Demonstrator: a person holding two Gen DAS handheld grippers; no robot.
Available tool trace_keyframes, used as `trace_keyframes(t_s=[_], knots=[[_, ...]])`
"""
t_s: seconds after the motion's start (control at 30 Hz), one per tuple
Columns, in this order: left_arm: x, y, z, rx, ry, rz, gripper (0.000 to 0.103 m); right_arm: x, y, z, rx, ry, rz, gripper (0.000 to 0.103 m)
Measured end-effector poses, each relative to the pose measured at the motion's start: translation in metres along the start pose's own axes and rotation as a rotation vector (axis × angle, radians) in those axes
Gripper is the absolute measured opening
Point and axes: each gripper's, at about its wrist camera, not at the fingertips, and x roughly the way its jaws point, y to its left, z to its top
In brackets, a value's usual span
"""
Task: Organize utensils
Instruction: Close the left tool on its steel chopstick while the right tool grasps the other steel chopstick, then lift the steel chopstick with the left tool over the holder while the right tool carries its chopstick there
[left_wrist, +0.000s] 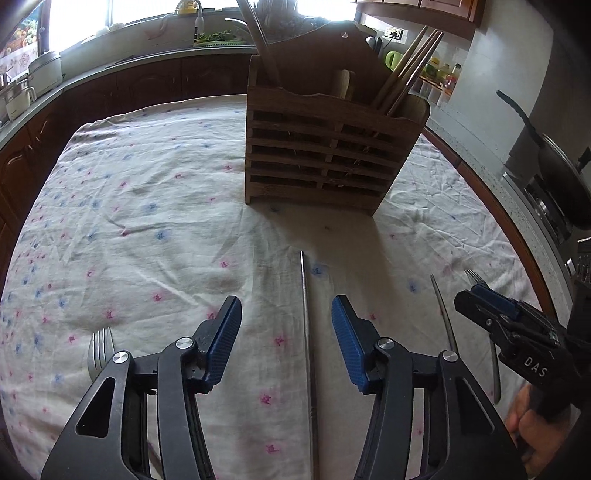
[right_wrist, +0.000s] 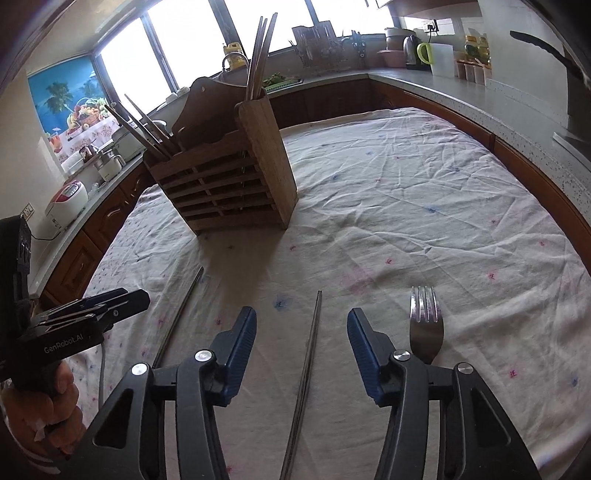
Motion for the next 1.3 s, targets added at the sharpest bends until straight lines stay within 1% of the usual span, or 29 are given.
trace_keyframes(t_s=[0.07, 0.13, 0.17, 0.23, 0.3, 0.33, 0.37, 0.4, 0.47, 0.6, 0.63, 0.67, 0.77, 0.9, 1.07, 1.3], knots=[[0.008, -0.003, 0.004, 0.014, 0.017, -0.012, 0.04, 0.01, 0.0, 0.001, -0.003, 0.025, -0.013, 0.044], [0.017, -0.007, 0.008, 0.035, 0.037, -0.009, 0.036, 0.017, -0.001, 0.002, -0.003, 0.046, -0.018, 0.036], [0.021, -0.009, 0.01, 0.043, 0.047, -0.007, 0.033, 0.02, -0.001, 0.003, -0.008, 0.053, -0.024, 0.036], [0.03, -0.011, 0.012, 0.052, 0.066, -0.004, 0.032, 0.025, -0.002, 0.003, -0.012, 0.071, -0.032, 0.034], [0.04, -0.013, 0.012, 0.063, 0.094, 0.004, 0.027, 0.029, -0.001, 0.004, -0.028, 0.075, -0.045, 0.031], [0.046, -0.014, 0.012, 0.069, 0.11, 0.004, 0.023, 0.03, 0.0, 0.005, -0.042, 0.078, -0.057, 0.029], [0.046, -0.017, 0.012, 0.084, 0.094, 0.016, 0.023, 0.031, 0.002, 0.005, -0.056, 0.081, -0.068, 0.026], [0.048, -0.02, 0.012, 0.101, 0.097, 0.034, 0.022, 0.032, 0.004, 0.005, -0.074, 0.084, -0.082, 0.025], [0.049, -0.026, 0.011, 0.124, 0.085, 0.067, 0.017, 0.034, 0.007, 0.005, -0.11, 0.09, -0.111, 0.017], [0.05, -0.036, 0.008, 0.164, 0.07, 0.09, 0.007, 0.034, 0.014, 0.001, -0.168, 0.081, -0.148, 0.014], [0.051, -0.038, 0.008, 0.168, 0.07, 0.092, 0.005, 0.034, 0.017, 0.0, -0.178, 0.08, -0.146, 0.008], [0.051, -0.039, 0.008, 0.168, 0.07, 0.096, 0.005, 0.034, 0.019, 0.0, -0.183, 0.079, -0.148, 0.007], [0.05, -0.037, 0.008, 0.156, 0.076, 0.082, 0.004, 0.034, 0.018, 0.001, -0.161, 0.084, -0.109, 0.005], [0.039, -0.027, 0.007, 0.113, 0.069, 0.045, 0.004, 0.028, 0.007, 0.003, -0.079, 0.091, -0.025, 0.004], [0.001, -0.007, 0.006, 0.043, 0.014, -0.01, 0.004, 0.006, 0.007, 0.009, -0.037, 0.048, 0.044, 0.004], [-0.058, 0.01, 0.005, -0.022, -0.092, -0.065, 0.004, -0.039, 0.017, 0.024, -0.022, -0.054, 0.106, 0.004]])
